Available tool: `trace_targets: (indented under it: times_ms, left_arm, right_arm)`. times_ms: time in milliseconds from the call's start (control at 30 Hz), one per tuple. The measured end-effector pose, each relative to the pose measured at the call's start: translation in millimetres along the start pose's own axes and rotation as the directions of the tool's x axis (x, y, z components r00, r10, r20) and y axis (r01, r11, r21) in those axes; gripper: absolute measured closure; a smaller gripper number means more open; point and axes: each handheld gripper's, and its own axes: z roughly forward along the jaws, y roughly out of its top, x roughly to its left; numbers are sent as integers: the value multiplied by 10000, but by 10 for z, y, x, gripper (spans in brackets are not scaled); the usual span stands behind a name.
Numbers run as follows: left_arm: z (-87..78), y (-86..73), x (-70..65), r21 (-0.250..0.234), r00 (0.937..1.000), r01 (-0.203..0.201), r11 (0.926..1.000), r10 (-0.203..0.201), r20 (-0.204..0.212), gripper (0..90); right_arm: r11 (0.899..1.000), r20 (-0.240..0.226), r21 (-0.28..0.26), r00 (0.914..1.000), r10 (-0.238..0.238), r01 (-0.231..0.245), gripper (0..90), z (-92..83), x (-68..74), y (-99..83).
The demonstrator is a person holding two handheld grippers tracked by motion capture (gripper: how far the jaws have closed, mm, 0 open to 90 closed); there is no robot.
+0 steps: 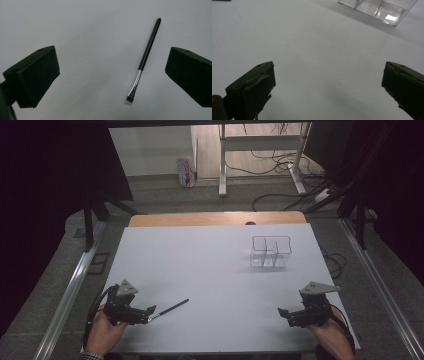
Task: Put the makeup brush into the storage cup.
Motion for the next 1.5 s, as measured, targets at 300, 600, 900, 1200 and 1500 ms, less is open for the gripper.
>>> trace_targets:
  times_ms: [300,600,900,1200,1500]
  left_arm:
    - [43,140,-33,503,9998,-176,9986,178,-34,0]
    - [90,307,-43,829,9997,-258,9962,255,44,1]
    - [182,465,-77,1297,9981,-554,9900,515,337,4]
    - [300,644,-156,1887,9937,-1052,9764,961,568,47]
    - [385,806,-245,2648,9861,-1631,9504,1480,759,77]
  right_arm:
    - [10000,-8,31,10000,-58,58,0,13,6,6]
    - [9999,20,134,10000,-79,79,0,25,10,12]
    - [9999,57,145,10000,-1,1,0,28,0,11]
    - [9997,51,232,10000,-68,67,0,30,3,14]
    - [9996,50,288,10000,-83,81,0,36,6,15]
